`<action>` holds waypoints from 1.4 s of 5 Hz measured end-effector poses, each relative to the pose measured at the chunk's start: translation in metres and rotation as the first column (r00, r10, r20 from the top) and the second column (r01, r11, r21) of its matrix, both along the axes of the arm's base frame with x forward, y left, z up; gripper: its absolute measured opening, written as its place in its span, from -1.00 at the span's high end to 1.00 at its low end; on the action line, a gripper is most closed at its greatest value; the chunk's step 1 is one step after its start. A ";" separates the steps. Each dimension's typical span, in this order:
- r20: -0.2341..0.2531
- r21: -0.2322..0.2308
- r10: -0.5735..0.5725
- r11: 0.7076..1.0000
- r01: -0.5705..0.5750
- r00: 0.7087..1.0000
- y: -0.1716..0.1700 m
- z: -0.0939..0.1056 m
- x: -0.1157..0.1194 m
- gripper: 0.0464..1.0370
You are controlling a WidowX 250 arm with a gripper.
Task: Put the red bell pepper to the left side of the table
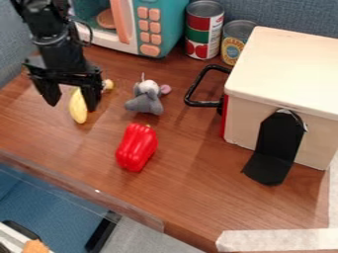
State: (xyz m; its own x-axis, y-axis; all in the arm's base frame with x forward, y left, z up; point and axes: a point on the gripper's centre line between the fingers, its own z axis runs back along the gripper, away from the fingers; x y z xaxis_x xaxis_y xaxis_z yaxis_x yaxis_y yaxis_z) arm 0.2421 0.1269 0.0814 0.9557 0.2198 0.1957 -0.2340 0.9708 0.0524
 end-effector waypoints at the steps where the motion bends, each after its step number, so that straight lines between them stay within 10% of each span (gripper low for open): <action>1: 0.024 -0.008 -0.070 0.998 0.070 0.997 -0.021 0.012 -0.017 -0.93; 3: -0.046 0.031 -0.250 0.967 0.252 0.967 -0.083 -0.008 -0.021 -0.93; 7: -0.218 0.033 -0.155 0.986 0.166 0.964 -0.084 -0.073 0.000 -0.81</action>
